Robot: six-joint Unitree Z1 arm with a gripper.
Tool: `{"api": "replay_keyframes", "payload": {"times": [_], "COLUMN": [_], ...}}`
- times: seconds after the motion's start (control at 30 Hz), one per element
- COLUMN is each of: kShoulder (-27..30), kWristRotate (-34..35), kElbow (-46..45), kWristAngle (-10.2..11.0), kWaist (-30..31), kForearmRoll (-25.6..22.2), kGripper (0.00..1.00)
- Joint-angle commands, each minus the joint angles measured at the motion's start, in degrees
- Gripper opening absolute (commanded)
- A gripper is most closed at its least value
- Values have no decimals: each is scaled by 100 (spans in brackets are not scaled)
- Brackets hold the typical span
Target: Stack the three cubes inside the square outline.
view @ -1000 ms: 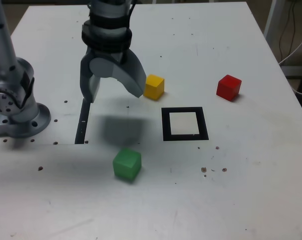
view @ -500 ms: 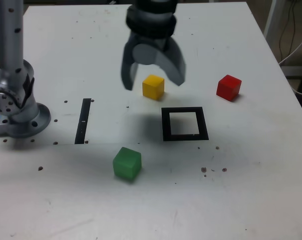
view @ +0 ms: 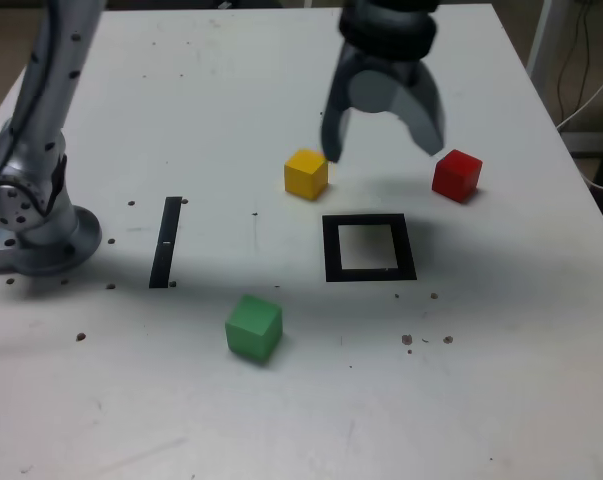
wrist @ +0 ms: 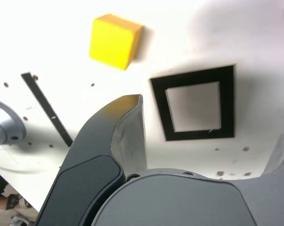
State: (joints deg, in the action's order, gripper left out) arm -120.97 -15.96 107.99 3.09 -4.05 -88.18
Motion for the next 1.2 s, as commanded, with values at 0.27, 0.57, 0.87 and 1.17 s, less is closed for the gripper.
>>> {"api": "replay_keyframes", "payload": {"times": [0.27,0.57,0.87,1.17], "kShoulder": [-886,-1482,-1617,-1637], "kWristRotate": [-491,-978,-1130,-1642], "kElbow": [1489,2296,2429,2434], "kWristAngle": [7,61,95,200], "kWaist": [-337,-608,-659,-648], "kForearmRoll": [-380,-459,-480,-443], "kGripper": [99,100,100,100]}}
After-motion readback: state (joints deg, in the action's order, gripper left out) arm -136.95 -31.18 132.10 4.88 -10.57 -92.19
